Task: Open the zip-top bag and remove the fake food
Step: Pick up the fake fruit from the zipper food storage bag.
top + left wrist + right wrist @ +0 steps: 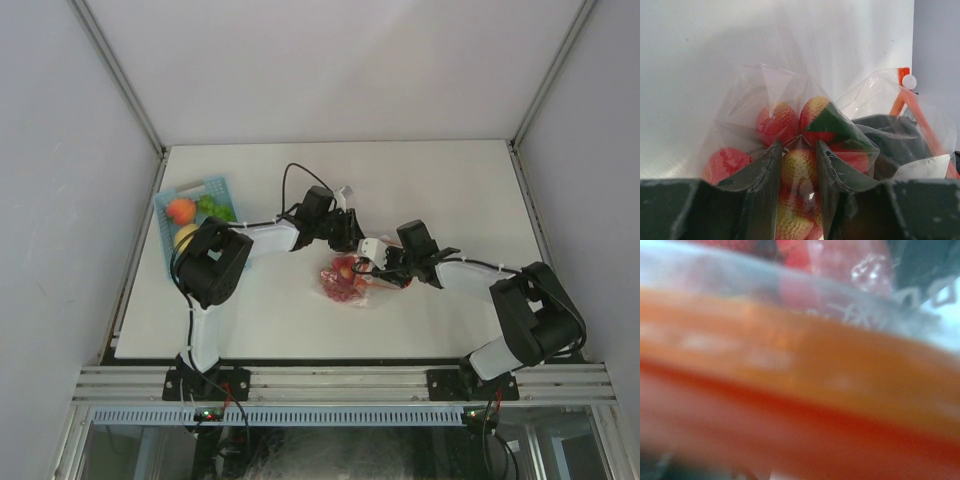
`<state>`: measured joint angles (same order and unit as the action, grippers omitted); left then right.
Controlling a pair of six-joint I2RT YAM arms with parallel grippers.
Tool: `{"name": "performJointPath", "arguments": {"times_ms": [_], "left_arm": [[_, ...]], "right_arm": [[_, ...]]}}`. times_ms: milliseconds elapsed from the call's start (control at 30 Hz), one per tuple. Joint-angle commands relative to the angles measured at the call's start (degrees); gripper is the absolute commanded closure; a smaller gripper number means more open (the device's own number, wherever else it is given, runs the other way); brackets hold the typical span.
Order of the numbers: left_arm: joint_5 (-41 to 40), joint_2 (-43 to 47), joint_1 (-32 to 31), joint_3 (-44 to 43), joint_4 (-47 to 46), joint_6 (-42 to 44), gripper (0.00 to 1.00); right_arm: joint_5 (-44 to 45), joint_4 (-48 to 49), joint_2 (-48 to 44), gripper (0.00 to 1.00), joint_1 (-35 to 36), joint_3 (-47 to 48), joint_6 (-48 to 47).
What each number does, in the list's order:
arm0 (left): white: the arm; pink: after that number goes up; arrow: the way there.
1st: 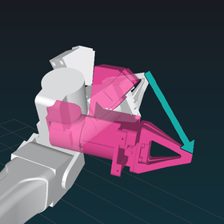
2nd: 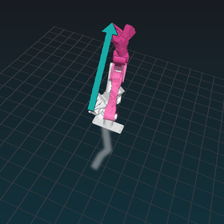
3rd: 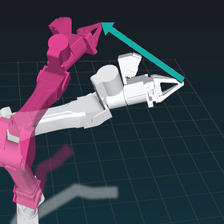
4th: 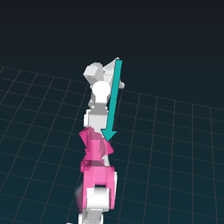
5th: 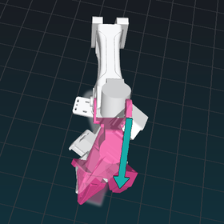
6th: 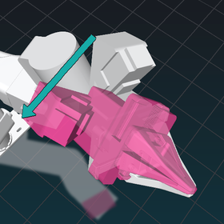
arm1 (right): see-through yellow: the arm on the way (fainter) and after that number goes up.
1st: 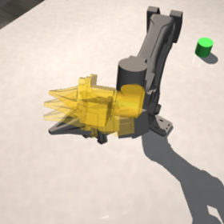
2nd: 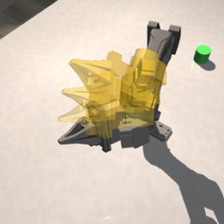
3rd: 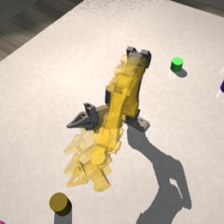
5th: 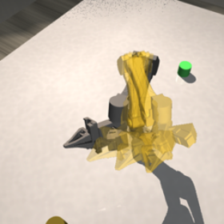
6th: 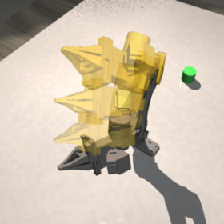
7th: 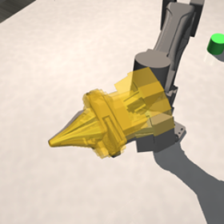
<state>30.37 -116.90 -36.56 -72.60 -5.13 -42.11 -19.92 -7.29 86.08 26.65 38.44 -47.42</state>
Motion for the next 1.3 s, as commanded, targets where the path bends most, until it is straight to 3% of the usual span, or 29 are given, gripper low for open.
{"name": "performJointPath", "arguments": {"times_ms": [0, 100, 233, 333, 533, 733, 1100, 1267], "left_arm": [[2.49, 1.33, -0.75, 1.93, -1.17, -1.18, 0.63], [2.36, 1.78, -0.78, 2.36, -1.89, -1.39, 0.62], [0.42, 3.41, -0.58, 2.86, -1.69, -0.99, 0.58], [-2.01, 5.90, 0.00, 3.71, -2.30, -0.63, 0.54], [-7.87, 13.51, 2.41, 6.67, -4.01, 0.82, 0.40], [-11.72, 22.57, 4.08, 11.55, -5.98, 7.54, 0.25], [-4.67, 35.51, 3.72, 33.35, -25.16, 18.46, 0.19], [-4.54, 42.10, -1.19, 44.24, -32.24, 33.14, 0.13]], "right_arm": [[0.92, -0.71, 1.82, 0.69, 0.99, 0.94, 2.65], [0.09, -1.54, 1.78, 0.86, 0.83, 0.99, 3.32], [-0.86, -2.76, -0.90, 1.00, 0.15, 1.06, 4.20], [-2.55, -6.05, -4.02, 1.00, -1.20, 2.40, 5.10], [-14.47, -11.76, -13.77, 1.00, -6.33, 2.72, 5.12], [-18.58, -11.19, -19.54, 1.00, -9.32, 2.71, 9.89], [-22.75, -11.13, -17.95, 1.00, -12.90, 2.73, 14.29], [-23.97, -11.23, -17.01, 1.00, -13.03, 2.75, 16.52]]}}
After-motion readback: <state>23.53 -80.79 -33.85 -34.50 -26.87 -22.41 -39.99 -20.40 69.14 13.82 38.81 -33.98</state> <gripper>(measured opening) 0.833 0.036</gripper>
